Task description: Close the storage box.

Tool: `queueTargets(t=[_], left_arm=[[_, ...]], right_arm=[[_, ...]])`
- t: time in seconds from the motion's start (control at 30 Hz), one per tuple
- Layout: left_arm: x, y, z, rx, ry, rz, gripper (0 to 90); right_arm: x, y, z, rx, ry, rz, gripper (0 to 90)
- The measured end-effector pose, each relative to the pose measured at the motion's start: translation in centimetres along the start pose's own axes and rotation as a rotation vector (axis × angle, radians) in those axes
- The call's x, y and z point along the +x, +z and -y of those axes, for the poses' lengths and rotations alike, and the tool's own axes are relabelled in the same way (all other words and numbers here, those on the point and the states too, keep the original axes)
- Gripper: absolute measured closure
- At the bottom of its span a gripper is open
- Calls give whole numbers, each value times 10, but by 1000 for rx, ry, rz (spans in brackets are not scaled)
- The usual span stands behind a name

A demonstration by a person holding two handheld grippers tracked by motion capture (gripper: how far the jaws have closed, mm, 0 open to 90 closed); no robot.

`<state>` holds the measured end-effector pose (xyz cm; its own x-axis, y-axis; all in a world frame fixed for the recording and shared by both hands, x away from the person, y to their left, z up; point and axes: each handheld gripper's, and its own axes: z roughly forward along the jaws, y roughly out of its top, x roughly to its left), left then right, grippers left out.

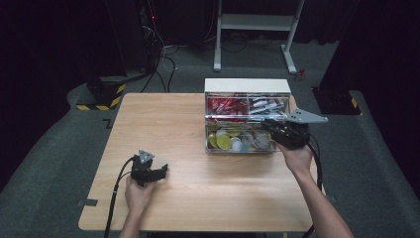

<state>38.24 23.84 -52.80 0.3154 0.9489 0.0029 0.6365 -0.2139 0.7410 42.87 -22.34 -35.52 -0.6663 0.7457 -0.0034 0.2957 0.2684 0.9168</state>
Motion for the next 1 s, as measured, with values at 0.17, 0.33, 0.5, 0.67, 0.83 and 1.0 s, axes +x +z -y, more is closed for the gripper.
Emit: queueTargets(t=[0.17,0.33,0.5,0.67,0.83,1.0], left_arm=[[0,0,0,0,0,0,225],[0,0,0,-3,-2,1,231],[-1,0,0,-6,-1,3,240],[-1,0,0,-7,3,2,249],[-1,0,0,-10,6,7,258],[-2,-1,0,-9,13,8,268]], right_arm=[[-1,-1,0,-3,1,2,754],[-5,-1,0,-8,7,-2,755],[-5,-2,0,-21,2,6,752],[-4,-3,-1,-23,-6,18,751],[-1,-6,-7,-21,-37,42,746],[2,-9,-14,-24,-68,68,731]])
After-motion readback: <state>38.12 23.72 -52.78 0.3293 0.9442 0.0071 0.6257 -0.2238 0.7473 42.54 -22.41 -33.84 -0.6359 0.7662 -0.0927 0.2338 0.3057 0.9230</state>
